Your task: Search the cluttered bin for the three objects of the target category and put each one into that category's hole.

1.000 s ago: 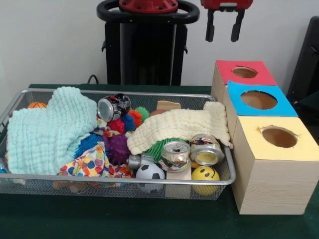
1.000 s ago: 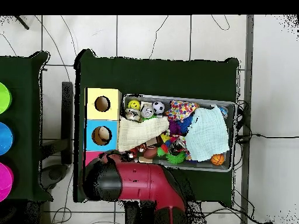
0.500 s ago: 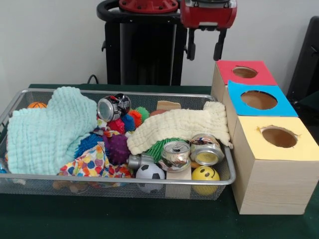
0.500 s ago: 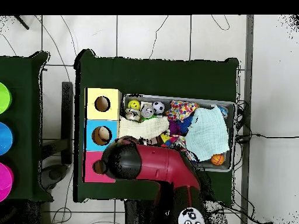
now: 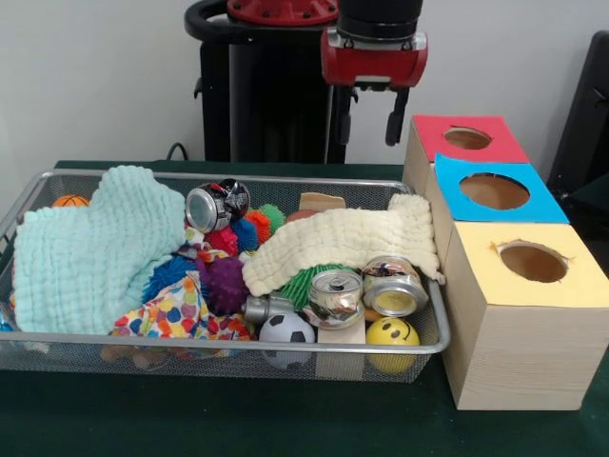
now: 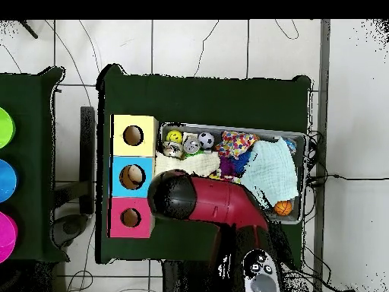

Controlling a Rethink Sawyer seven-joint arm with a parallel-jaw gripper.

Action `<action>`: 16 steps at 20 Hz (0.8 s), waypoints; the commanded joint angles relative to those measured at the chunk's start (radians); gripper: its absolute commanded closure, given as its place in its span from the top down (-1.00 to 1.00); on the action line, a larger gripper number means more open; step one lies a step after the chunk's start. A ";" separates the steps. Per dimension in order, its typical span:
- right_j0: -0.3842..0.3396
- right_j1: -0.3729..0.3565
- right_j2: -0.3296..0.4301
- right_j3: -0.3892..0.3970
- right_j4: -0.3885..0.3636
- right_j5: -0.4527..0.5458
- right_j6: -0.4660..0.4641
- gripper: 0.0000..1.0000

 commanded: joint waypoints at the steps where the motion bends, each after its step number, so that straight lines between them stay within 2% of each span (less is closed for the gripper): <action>1: -0.078 0.118 0.081 -0.136 -0.040 0.107 -0.014 1.00; 3: -0.099 0.140 0.099 -0.153 -0.044 0.100 -0.032 1.00; 10: -0.172 0.189 0.132 -0.261 -0.079 0.176 -0.109 1.00; 16: -0.191 0.218 0.137 -0.324 -0.110 0.213 -0.111 1.00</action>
